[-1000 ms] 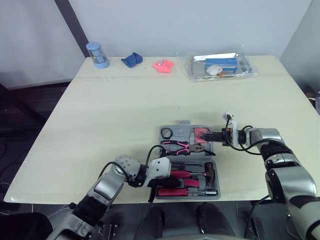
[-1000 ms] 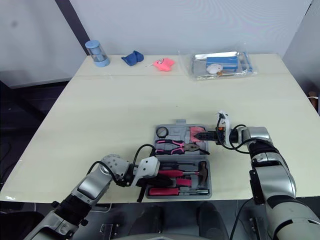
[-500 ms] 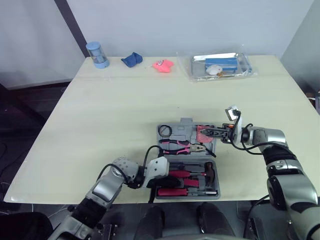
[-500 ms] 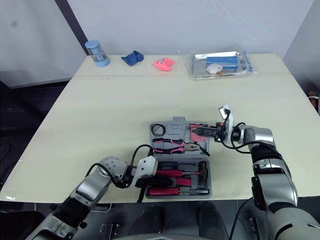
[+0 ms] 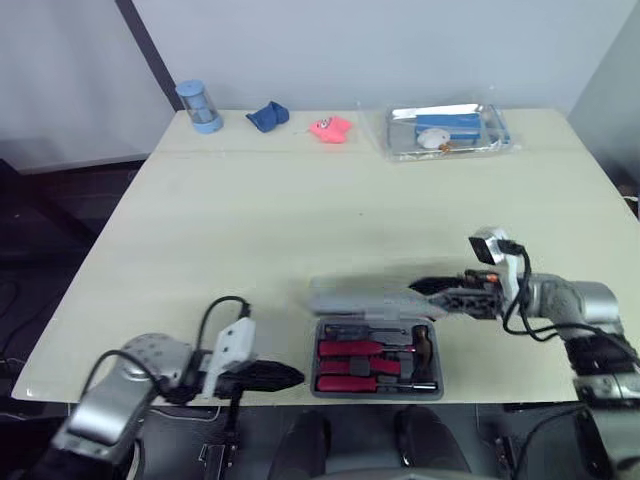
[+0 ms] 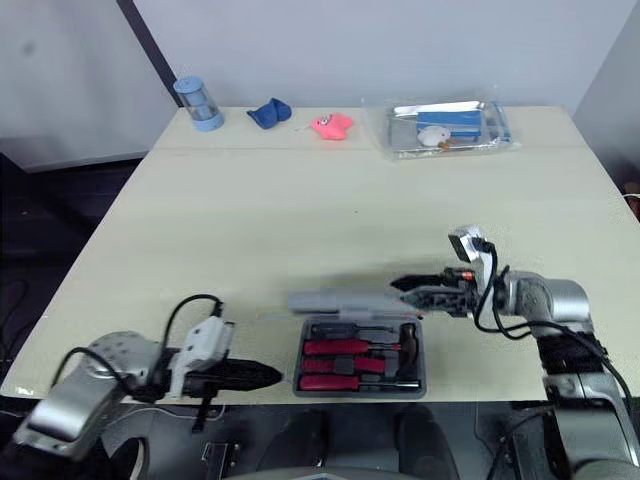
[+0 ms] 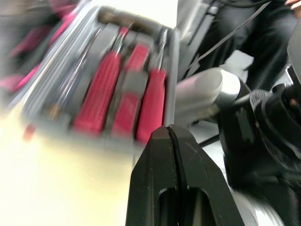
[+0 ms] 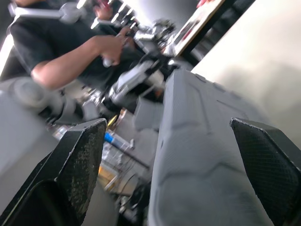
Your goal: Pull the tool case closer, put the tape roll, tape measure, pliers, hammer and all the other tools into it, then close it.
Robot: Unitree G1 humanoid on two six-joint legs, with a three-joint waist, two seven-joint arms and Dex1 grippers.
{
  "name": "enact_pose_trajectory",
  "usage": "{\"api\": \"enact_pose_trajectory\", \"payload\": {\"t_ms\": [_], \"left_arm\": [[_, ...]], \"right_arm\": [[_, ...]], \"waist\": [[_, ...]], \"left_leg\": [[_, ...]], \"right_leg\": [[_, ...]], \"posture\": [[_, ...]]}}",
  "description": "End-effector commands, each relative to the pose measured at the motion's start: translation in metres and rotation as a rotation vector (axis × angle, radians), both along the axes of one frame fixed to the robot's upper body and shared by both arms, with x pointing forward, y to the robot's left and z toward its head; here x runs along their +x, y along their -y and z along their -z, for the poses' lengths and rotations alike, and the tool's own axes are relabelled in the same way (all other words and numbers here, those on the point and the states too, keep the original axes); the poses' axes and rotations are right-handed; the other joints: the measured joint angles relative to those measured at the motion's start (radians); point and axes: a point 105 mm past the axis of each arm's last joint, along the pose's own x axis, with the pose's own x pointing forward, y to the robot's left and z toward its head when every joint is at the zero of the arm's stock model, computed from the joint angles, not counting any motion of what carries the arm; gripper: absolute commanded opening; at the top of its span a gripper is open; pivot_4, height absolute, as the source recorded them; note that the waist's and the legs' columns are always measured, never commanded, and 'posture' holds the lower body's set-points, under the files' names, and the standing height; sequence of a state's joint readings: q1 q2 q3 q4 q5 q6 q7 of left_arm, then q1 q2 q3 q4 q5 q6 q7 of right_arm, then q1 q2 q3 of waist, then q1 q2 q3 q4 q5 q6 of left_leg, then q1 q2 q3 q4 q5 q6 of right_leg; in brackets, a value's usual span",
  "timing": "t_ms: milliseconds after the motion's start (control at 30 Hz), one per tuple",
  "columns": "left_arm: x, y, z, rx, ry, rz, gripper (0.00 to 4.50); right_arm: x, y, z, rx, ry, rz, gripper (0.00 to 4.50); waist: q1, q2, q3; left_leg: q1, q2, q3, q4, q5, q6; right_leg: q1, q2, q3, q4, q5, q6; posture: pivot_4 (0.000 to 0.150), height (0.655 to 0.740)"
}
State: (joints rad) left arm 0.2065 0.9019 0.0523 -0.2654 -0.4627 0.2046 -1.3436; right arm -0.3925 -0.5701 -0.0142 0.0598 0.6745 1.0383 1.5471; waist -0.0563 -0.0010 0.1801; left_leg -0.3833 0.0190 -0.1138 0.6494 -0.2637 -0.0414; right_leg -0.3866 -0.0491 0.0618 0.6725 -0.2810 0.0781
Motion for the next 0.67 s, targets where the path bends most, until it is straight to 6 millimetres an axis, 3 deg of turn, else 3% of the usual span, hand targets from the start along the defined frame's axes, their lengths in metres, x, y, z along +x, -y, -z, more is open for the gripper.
{"api": "enact_pose_trajectory", "payload": {"t_ms": [33, 133, 200, 367, 533, 667], "left_arm": [[0.010, -0.019, -0.020, -0.111, 0.011, -0.167, 0.00], [0.020, -0.037, -0.021, -0.123, 0.030, -0.286, 0.00], [0.027, -0.044, -0.026, -0.161, 0.038, -0.352, 0.00], [0.043, -0.063, -0.031, -0.134, 0.171, -0.487, 2.11], [0.046, -0.075, -0.033, -0.153, 0.160, -0.586, 4.48], [0.043, -0.080, -0.028, -0.129, 0.172, -0.603, 4.48]], "right_arm": [[-0.019, 0.005, -0.013, 0.024, 0.040, -0.001, 4.42], [-0.028, 0.018, -0.007, -0.030, 0.089, 0.086, 4.42], [-0.023, 0.028, -0.003, -0.085, 0.208, 0.223, 4.42], [-0.017, 0.063, -0.003, -0.230, 0.494, 0.488, 4.50], [-0.022, 0.106, 0.002, -0.372, 0.621, 0.629, 4.50], [-0.033, 0.139, 0.018, -0.500, 0.666, 0.654, 4.50]], "waist": [[0.005, 0.000, 0.000], [0.014, 0.000, 0.000], [0.015, 0.000, 0.000], [0.016, -0.002, 0.001], [0.014, -0.002, 0.001], [0.015, -0.003, 0.002]], "left_leg": [[0.000, 0.000, 0.000, 0.000, 0.000, 0.000], [0.000, 0.000, 0.000, 0.000, 0.000, 0.000], [0.000, 0.000, 0.001, 0.000, 0.000, 0.000], [0.000, 0.000, 0.001, 0.000, 0.000, 0.000], [0.001, 0.000, 0.002, 0.000, 0.000, 0.000], [0.001, 0.000, 0.003, 0.000, 0.000, 0.000]], "right_leg": [[0.000, 0.000, 0.000, 0.000, 0.000, 0.000], [0.000, 0.000, 0.000, 0.000, 0.000, 0.000], [0.000, 0.000, 0.000, 0.000, 0.000, 0.000], [0.000, 0.000, 0.000, 0.000, 0.000, 0.000], [0.000, 0.000, 0.001, 0.000, 0.000, 0.000], [0.001, 0.000, 0.002, -0.001, 0.000, 0.000]], "posture": [[0.150, 0.7400], [0.150, 0.7400], [0.150, 0.7400], [0.150, 0.7400], [0.150, 0.7400], [0.150, 0.7400]]}}
